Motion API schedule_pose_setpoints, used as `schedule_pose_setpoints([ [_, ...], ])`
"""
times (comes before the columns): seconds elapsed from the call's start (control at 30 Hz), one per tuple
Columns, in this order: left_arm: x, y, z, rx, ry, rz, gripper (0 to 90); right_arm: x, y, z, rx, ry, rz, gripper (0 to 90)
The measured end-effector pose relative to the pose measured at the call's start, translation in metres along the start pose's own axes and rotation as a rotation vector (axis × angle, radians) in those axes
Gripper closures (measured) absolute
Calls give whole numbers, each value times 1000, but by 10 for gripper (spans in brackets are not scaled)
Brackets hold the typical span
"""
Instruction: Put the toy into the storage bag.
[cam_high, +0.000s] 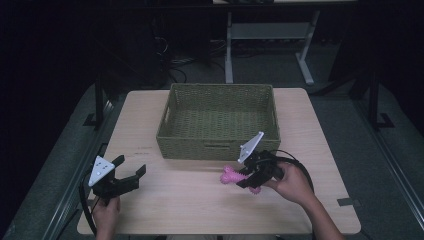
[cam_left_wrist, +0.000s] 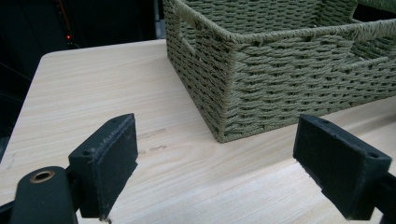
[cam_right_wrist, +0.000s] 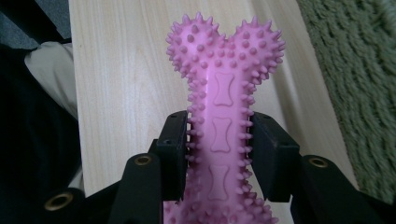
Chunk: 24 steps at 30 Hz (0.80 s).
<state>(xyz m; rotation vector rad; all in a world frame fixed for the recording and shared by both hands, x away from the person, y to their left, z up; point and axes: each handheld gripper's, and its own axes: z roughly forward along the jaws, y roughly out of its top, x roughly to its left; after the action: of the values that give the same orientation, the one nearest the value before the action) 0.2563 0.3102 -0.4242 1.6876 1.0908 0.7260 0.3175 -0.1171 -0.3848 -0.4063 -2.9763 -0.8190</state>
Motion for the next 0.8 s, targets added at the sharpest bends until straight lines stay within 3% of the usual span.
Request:
schedule_pose_setpoints([
  [0.8,-2,0,3,11,-4,12,133,-16,7,-46,-61,6,21,583],
])
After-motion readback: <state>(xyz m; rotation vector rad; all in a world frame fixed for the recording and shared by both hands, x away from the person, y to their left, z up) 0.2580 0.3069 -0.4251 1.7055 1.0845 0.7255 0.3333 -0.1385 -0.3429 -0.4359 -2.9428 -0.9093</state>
